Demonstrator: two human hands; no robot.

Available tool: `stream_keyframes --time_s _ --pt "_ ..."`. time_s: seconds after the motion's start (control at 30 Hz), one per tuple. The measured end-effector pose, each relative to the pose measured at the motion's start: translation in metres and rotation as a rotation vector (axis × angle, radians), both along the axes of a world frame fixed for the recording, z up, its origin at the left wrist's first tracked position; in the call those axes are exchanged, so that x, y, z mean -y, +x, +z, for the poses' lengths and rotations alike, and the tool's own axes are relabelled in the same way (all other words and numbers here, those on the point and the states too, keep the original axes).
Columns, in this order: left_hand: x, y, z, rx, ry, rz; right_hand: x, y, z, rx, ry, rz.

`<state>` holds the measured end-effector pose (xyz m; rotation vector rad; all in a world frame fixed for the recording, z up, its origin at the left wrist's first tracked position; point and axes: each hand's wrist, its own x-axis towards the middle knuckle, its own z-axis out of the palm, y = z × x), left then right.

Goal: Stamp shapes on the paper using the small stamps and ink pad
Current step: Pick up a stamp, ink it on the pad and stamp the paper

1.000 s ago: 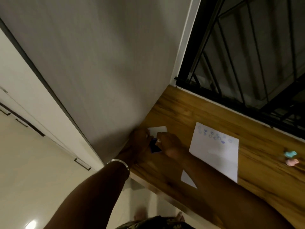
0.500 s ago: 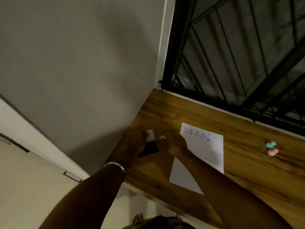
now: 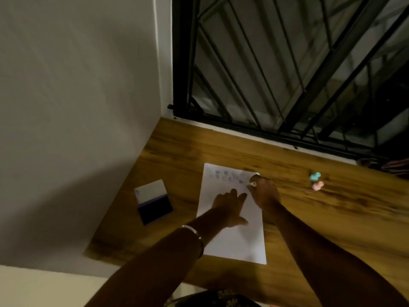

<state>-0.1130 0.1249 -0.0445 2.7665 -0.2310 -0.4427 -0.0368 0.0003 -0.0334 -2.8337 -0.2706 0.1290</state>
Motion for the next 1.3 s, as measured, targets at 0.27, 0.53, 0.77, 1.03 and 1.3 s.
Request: stream_keyframes --time_s 0.27,0.53,0.77,1.03,1.3 --pt "0.020 0.019 -0.013 -0.068 0.101 -0.018 0.006 0.018 -0.003 -0.023 -0.037 0.066" --pt "0.027 0.027 -0.015 -0.066 0.100 0.007 0.003 0.028 -0.005 -0.017 -0.044 0.089" --pt "0.026 0.025 -0.013 -0.048 0.111 -0.005 0.004 0.032 -0.006 -0.018 -0.027 0.087" --pt "0.026 0.026 -0.017 -0.030 0.110 0.004 -0.001 0.039 -0.013 0.039 -0.130 0.104" --pt "0.029 0.029 -0.024 -0.028 0.145 -0.011 -0.008 0.056 -0.011 -0.087 -0.277 0.122"
